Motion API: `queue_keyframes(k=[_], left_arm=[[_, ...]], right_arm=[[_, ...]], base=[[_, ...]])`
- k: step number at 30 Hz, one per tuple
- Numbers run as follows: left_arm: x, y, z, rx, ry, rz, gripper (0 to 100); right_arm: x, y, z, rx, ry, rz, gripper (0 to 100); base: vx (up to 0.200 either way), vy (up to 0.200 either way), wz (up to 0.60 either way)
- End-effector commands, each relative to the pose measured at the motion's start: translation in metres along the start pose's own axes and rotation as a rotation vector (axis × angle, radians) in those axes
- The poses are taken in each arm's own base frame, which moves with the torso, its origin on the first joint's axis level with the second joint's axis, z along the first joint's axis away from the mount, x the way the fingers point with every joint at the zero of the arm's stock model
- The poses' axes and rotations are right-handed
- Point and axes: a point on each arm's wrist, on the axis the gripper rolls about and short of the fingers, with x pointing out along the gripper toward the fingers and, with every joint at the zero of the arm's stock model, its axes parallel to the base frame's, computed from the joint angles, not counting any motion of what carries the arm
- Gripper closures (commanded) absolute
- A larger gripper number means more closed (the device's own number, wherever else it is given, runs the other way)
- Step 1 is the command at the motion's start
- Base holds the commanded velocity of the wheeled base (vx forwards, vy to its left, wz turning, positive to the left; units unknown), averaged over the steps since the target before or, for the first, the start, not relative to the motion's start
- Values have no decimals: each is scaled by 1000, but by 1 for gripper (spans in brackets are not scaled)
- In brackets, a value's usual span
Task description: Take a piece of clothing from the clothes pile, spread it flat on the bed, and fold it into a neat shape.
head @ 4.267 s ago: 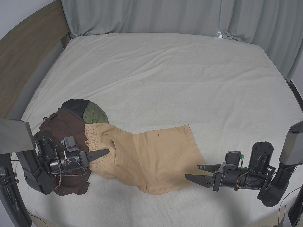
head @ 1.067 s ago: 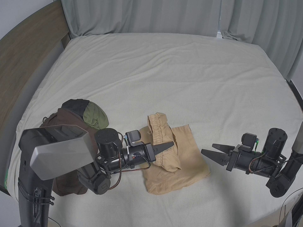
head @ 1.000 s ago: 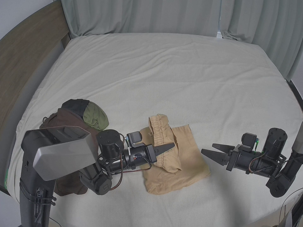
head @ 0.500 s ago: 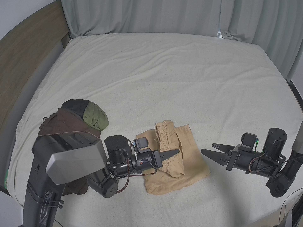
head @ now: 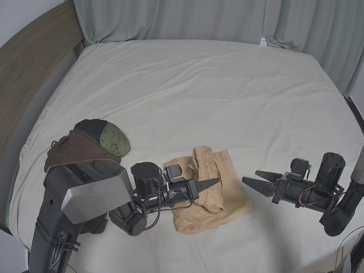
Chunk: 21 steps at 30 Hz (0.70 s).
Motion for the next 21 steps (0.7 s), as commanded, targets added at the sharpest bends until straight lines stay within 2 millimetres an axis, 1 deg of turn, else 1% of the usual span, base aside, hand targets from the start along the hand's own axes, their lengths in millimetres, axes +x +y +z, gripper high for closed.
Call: queue_keyframes(k=[1, 6, 10, 11, 13, 14, 15, 19, 21], left_arm=[[1, 2, -1, 0, -2, 2, 0], [-1, 3, -3, 0, -6, 15, 0], [-9, 6, -6, -3, -14, 44, 0], [-16, 6, -5, 6, -19, 54, 0], [-25, 4, 2, 28, -32, 67, 0], [-25, 4, 2, 28, -32, 67, 0], [-33, -2, 10, 54, -47, 76, 0], [-54, -11, 26, 98, -76, 99, 0], [-70, -17, 35, 132, -91, 118, 0]], right_arm=[[0, 0, 0, 0, 0, 1, 0], [0, 0, 0, 1, 1, 0, 0], [0, 0, -1, 3, 6, 0, 0], [1, 0, -2, 3, 9, 0, 0], [2, 1, -3, 1, 13, 5, 0], [2, 1, -3, 1, 13, 5, 0], [1, 1, -4, 3, 18, 6, 0], [1, 2, -5, 4, 23, 7, 0], [1, 2, -6, 6, 26, 6, 0]], base=[[0, 0, 0], [0, 0, 0], [0, 0, 0], [0, 0, 0], [0, 0, 0], [0, 0, 0], [0, 0, 0], [0, 0, 0], [0, 0, 0]])
